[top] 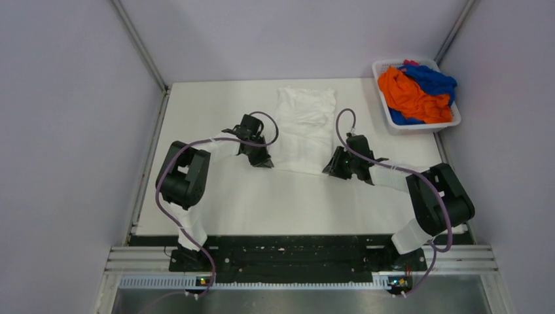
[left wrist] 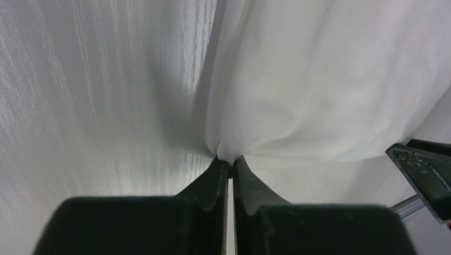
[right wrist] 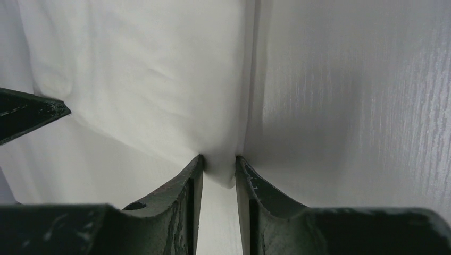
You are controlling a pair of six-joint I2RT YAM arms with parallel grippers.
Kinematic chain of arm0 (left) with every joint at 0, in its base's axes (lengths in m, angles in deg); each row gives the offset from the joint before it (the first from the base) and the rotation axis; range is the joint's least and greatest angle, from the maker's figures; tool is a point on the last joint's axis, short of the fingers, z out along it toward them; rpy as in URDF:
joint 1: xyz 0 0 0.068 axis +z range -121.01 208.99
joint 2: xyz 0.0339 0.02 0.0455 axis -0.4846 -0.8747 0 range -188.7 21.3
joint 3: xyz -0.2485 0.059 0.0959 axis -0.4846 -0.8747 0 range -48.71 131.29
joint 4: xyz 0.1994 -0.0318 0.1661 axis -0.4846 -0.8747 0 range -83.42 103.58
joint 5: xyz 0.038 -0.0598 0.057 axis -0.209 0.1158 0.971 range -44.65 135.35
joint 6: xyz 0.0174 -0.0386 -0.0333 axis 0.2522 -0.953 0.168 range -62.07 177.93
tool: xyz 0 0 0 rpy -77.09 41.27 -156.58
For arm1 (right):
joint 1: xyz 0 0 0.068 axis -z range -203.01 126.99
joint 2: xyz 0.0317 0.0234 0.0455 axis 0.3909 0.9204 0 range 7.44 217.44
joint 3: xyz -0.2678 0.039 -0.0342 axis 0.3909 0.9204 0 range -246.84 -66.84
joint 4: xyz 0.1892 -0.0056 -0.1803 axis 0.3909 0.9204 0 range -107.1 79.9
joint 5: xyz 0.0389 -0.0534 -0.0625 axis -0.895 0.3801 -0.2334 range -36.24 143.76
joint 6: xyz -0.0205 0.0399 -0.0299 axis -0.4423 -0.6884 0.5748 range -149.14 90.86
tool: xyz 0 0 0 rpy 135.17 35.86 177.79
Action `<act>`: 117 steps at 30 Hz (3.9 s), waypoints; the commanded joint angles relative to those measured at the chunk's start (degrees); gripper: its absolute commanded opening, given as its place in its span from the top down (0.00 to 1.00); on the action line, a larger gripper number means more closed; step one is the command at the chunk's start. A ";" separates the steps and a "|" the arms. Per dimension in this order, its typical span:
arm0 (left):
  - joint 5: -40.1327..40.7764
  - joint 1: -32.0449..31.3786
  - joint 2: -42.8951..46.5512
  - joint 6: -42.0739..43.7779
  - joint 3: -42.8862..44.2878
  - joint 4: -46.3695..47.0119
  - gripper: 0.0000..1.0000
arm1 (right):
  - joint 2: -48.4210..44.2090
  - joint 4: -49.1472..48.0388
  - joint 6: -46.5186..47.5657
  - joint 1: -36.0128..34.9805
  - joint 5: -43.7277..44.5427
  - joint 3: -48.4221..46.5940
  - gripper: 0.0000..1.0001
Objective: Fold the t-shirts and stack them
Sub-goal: Grab one side of the 2/3 rectangular tshirt with both arms, then fold the long partially folded tshirt into a neat square, then smooth out wrinkles on the folded tshirt
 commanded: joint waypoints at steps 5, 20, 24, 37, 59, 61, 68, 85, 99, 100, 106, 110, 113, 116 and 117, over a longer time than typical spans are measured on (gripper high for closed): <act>2.14 -0.02 -1.67 0.76 0.60 0.18 1.00 | 2.82 -1.51 -0.10 -1.34 -0.43 -0.07 0.92; 3.33 -1.96 26.87 0.15 -18.98 -4.62 1.00 | -22.32 8.09 3.27 -6.18 -16.05 10.10 1.00; 4.84 -2.37 38.53 0.41 -20.51 -11.50 1.00 | -31.47 11.43 4.53 -7.50 -26.25 10.52 1.00; 7.83 -3.01 50.94 1.75 -14.83 -10.74 1.00 | -43.84 12.03 3.10 -8.52 -19.86 6.14 1.00; 16.63 -1.96 11.27 6.66 16.88 -3.82 1.00 | -24.08 -4.99 1.56 7.45 -7.39 -1.66 1.00; 16.68 -1.50 8.10 6.91 19.90 -4.25 1.00 | -21.74 -6.20 1.75 8.58 -7.78 -2.71 1.00; 15.33 -0.19 -2.14 7.22 29.34 -5.17 1.00 | -10.33 -11.42 0.64 12.41 -12.27 -5.87 1.00; 13.54 0.66 -16.91 6.72 40.20 -6.38 0.68 | 8.31 -11.85 3.98 15.33 -7.30 -16.67 0.79; -1.93 -0.04 -4.77 6.37 27.19 3.54 0.01 | -2.14 -12.73 4.03 12.94 -18.63 -12.80 0.01; -3.81 -0.12 -5.20 6.18 27.21 4.24 0.01 | -2.11 -14.08 3.50 12.22 -20.07 -12.35 0.01; -6.33 -0.13 -13.32 4.96 34.36 3.47 0.01 | 2.72 -16.89 1.39 10.78 -23.27 -14.33 0.01; -6.52 -0.13 -19.14 3.62 40.56 3.65 0.02 | 7.14 -17.14 1.34 10.78 -24.36 -17.47 0.01; -2.51 -0.09 -22.33 2.90 44.22 2.62 0.03 | 11.53 -16.44 1.64 10.83 -23.92 -20.62 0.01; 3.22 -0.09 -25.37 2.21 48.18 -1.17 0.04 | 16.16 -13.95 3.26 10.79 -22.95 -25.21 0.01; 4.22 -0.05 -26.22 1.83 48.81 -1.89 0.04 | 17.49 -12.91 3.50 10.82 -21.67 -26.44 0.01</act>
